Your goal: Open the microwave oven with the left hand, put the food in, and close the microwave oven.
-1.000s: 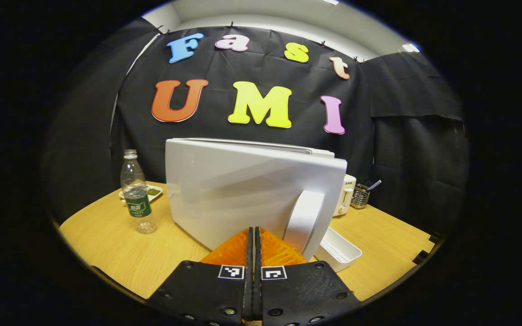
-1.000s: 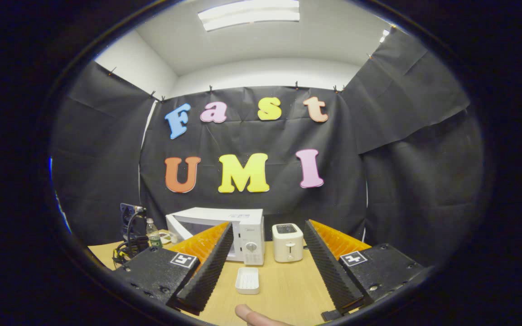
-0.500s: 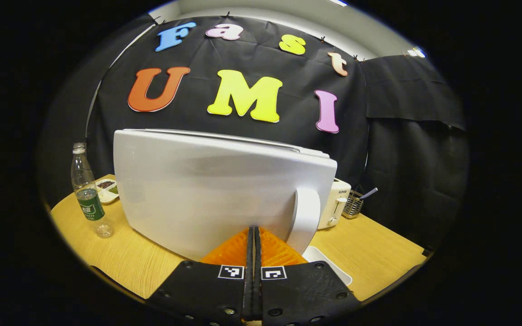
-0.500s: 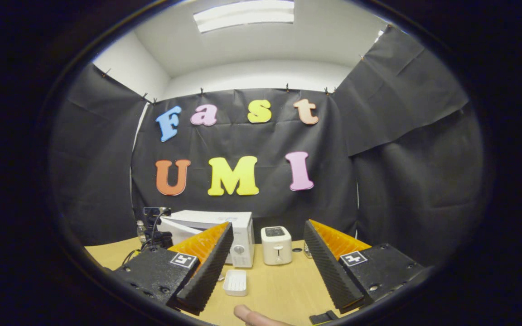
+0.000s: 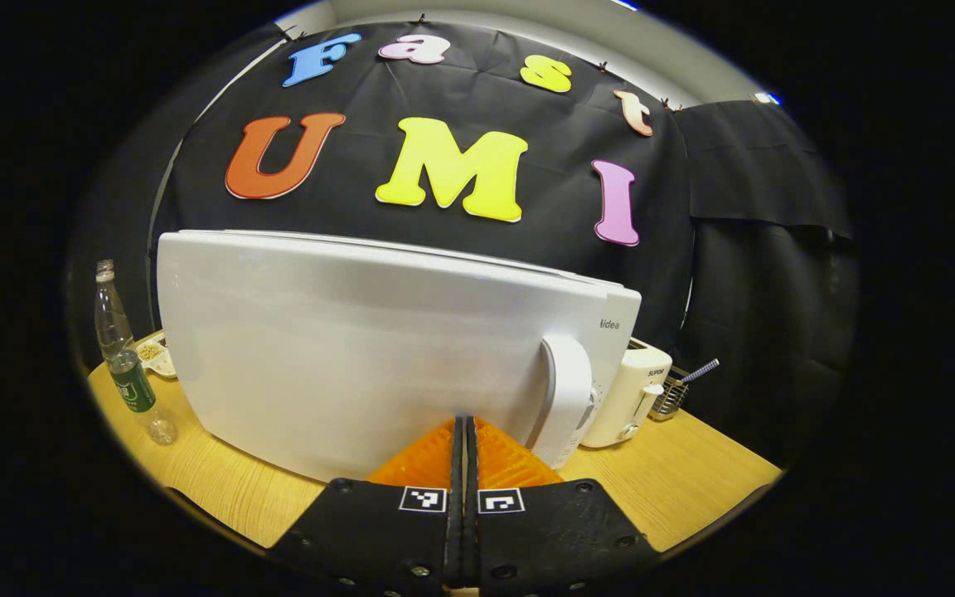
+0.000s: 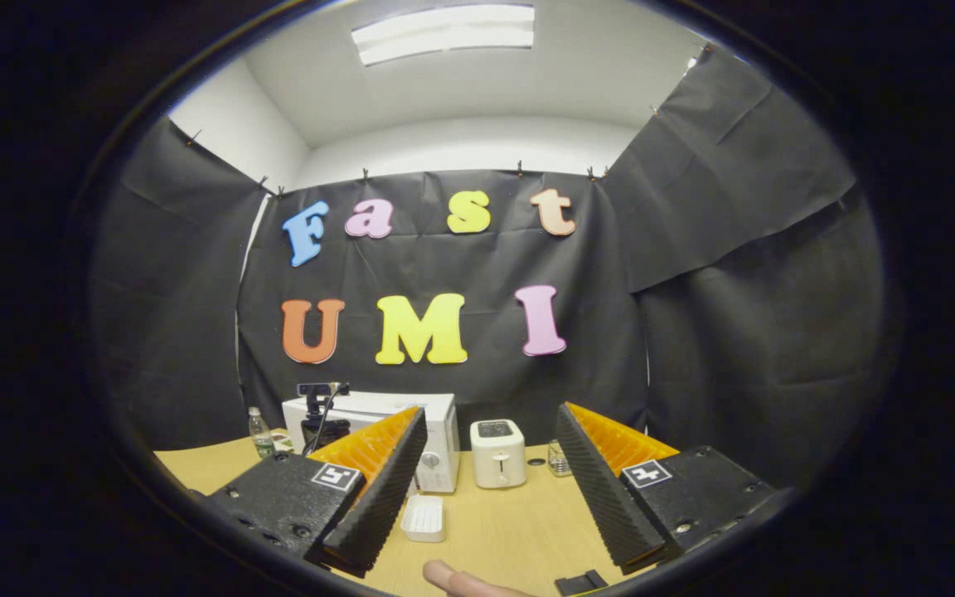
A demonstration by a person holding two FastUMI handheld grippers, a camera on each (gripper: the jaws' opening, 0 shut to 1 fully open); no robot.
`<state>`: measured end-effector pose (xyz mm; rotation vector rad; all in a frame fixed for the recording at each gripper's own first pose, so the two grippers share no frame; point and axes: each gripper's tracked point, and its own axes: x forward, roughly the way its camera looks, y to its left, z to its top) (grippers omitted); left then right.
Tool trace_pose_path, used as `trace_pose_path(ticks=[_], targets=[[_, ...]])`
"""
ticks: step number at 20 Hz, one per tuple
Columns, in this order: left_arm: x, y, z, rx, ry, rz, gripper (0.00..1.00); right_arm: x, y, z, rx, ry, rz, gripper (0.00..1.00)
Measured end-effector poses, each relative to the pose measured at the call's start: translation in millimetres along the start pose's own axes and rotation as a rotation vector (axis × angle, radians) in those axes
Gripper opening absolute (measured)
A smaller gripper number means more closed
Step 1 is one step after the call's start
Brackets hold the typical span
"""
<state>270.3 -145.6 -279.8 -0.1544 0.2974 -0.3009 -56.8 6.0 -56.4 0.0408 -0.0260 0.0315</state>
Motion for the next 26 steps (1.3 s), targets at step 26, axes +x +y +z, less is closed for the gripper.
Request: trace_pose_path(ticks=[26], targets=[[-115.5, 9.5, 101.2, 0.116, -0.053, 0.182, 0.00, -4.5, -8.3, 1.4, -0.033, 0.057, -0.070, 1.00]])
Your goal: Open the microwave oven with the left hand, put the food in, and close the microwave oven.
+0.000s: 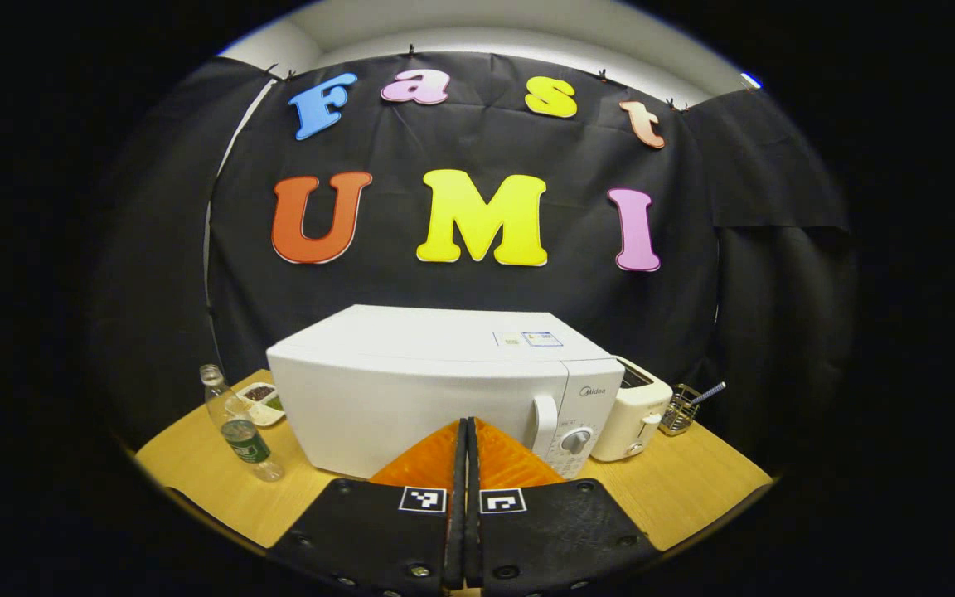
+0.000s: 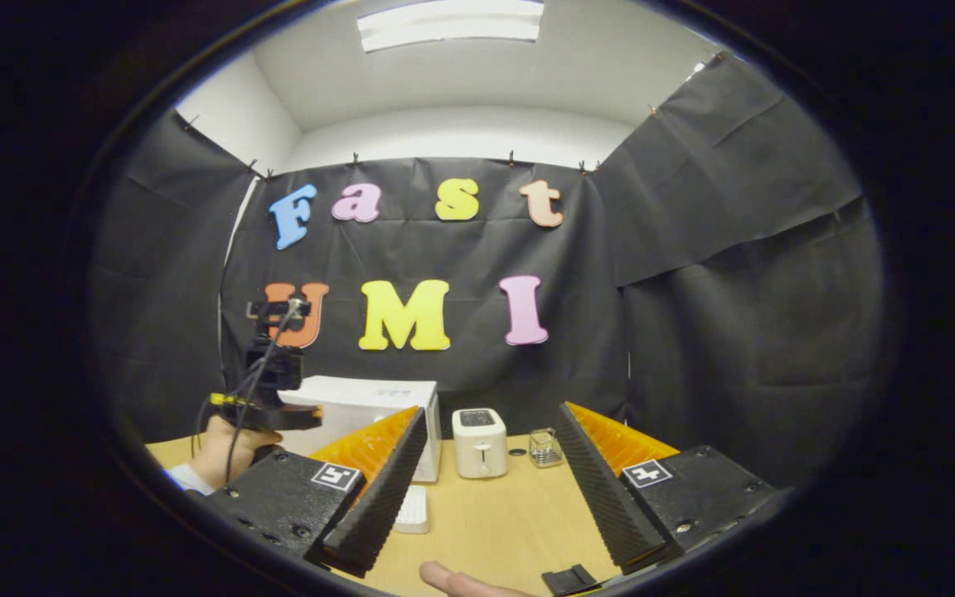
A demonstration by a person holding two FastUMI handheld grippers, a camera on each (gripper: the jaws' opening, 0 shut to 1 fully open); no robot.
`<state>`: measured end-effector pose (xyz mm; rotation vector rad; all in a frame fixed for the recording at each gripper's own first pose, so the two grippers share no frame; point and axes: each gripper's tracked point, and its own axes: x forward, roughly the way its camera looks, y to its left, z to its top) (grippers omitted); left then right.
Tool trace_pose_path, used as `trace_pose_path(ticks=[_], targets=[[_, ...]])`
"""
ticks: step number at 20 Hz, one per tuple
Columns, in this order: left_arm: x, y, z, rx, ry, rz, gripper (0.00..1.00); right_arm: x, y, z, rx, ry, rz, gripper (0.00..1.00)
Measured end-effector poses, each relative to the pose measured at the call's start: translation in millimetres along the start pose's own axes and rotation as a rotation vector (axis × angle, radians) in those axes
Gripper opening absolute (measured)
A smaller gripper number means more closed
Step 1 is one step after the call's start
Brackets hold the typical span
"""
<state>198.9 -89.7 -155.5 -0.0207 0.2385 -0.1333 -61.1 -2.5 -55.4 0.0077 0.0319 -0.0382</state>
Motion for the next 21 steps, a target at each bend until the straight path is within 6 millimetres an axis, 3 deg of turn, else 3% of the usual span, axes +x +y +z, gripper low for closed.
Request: trace_pose_path(ticks=[4, 10, 12, 14, 18, 19, 21], targets=[[-62.0, 10.3, 25.4, 0.071, -0.062, 0.010, 0.00, -3.3, 5.5, 3.3, 0.001, 0.001, -0.002, 1.00], [-151.2, 22.7, 43.2, 0.135, -0.161, 0.006, 0.00, -4.9, 18.6, 6.4, 0.002, 0.002, 0.023, 1.00], [-176.8, 24.6, 38.7, 0.159, -0.154, 0.007, 0.34, -3.4, 22.4, 12.4, 0.005, -0.003, 0.019, 1.00], [-197.6, 27.9, 40.6, 0.123, -0.181, 0.017, 0.93, -2.4, 28.4, 11.9, 0.004, 0.007, 0.022, 1.00], [-230.5, 42.7, 46.1, 0.110, -0.233, 0.073, 0.95, -3.8, 40.2, 11.0, -0.008, 0.023, 0.039, 1.00], [-234.6, 45.5, 47.4, 0.114, -0.242, 0.081, 0.95, -3.9, 41.8, 11.6, -0.012, 0.023, 0.039, 0.89], [-243.3, 46.1, 49.8, 0.108, -0.252, 0.075, 0.95, -3.6, 42.3, 12.1, -0.016, 0.025, 0.034, 0.89]])
